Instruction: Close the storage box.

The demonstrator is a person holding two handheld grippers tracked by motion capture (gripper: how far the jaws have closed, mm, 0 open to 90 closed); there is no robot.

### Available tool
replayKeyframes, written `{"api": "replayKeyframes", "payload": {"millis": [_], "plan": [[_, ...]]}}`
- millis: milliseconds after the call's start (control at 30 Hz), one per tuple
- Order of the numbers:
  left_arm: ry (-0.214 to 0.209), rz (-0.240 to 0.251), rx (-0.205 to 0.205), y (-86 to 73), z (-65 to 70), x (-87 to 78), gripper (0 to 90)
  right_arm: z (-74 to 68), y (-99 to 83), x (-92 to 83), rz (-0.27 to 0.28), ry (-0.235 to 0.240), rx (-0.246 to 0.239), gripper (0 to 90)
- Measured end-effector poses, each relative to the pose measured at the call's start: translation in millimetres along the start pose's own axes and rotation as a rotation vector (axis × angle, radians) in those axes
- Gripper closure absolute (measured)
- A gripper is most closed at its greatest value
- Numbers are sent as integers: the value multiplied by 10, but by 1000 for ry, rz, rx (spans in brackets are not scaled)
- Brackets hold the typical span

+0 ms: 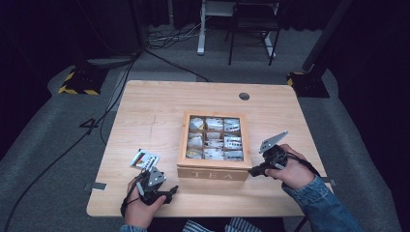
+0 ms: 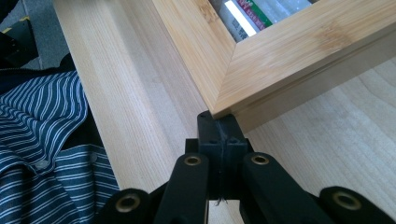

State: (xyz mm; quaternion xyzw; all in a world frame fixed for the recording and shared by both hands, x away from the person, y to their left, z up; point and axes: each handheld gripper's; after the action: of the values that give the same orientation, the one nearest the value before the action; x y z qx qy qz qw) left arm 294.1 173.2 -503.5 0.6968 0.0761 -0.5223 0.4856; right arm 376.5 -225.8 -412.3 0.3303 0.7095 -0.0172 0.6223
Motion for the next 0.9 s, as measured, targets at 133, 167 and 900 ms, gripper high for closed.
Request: {"api": "replayKeyframes", "payload": {"millis": [133, 167, 900], "plan": [[-1, 2, -7, 1, 5, 4, 267, 5, -5, 0, -9, 5, 10, 900], [-1, 2, -7, 1, 5, 4, 267, 8, -7, -1, -12, 6, 10, 900], [8, 4, -16, -46, -17, -33, 285, 101, -128, -359, 214, -44, -14, 900]]}}
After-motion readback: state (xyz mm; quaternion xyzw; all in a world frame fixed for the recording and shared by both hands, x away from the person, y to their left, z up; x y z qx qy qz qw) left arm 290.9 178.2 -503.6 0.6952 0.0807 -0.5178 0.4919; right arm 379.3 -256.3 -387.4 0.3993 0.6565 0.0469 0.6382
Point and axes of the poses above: each handheld gripper's, and its own axes: x roughly forward along the jaws, y roughly out of its top, z roughly to its right, and after that the axes turned 8 degrees about -z, right-handed
